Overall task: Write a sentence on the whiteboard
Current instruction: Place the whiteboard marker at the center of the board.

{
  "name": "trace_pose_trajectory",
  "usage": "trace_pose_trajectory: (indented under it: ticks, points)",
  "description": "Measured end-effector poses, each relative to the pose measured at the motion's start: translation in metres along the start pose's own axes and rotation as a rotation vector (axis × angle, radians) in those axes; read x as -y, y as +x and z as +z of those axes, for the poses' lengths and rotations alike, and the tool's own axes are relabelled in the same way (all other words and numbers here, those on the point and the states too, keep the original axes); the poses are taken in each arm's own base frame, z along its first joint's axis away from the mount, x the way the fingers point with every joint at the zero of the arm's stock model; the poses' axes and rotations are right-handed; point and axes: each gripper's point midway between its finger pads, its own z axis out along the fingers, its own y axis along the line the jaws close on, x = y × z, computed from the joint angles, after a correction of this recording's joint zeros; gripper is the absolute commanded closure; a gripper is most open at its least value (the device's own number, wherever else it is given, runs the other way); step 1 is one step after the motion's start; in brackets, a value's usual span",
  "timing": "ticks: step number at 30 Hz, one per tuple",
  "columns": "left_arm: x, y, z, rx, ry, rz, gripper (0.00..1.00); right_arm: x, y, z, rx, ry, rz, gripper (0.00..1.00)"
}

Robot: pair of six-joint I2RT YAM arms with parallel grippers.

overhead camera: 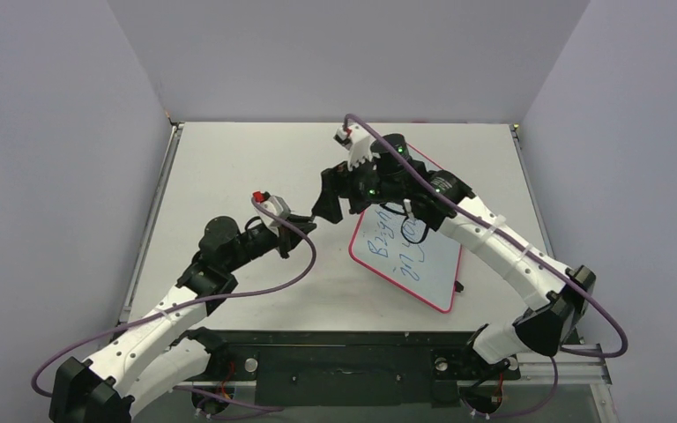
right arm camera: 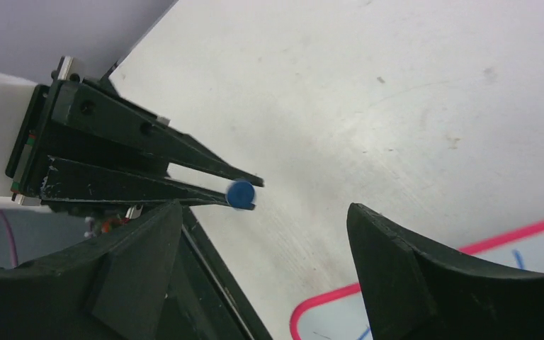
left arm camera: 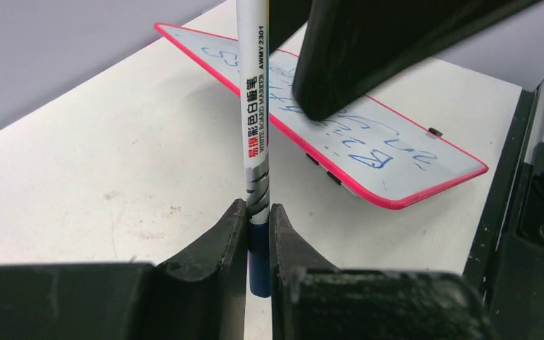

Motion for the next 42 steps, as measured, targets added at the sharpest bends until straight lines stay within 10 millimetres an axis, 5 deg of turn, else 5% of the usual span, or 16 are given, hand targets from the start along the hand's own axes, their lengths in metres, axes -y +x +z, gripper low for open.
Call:
trace_pose_trajectory:
  ticks: [8,13,24,35,42]
  points:
    - [-0.019,-0.003,-0.005,-0.013,-0.201,-0.139,1.0,0.043,-0.047,-0.083,0.273,0.247,0.042,0.16]
    - [-0.037,0.016,-0.009,-0.109,-0.397,-0.302,1.0,0.059,-0.051,-0.117,0.392,0.366,0.061,0.16]
    - [-0.056,0.139,-0.018,-0.482,-0.767,-0.539,1.0,0.091,-0.027,-0.118,0.381,0.505,0.101,0.16]
    - [-0.059,0.217,-0.031,-0.688,-0.922,-0.601,1.0,0.091,-0.021,-0.133,0.41,0.529,0.101,0.16]
    - [-0.059,0.231,-0.033,-0.728,-0.936,-0.599,0.71,0.094,-0.017,-0.134,0.407,0.544,0.103,0.17]
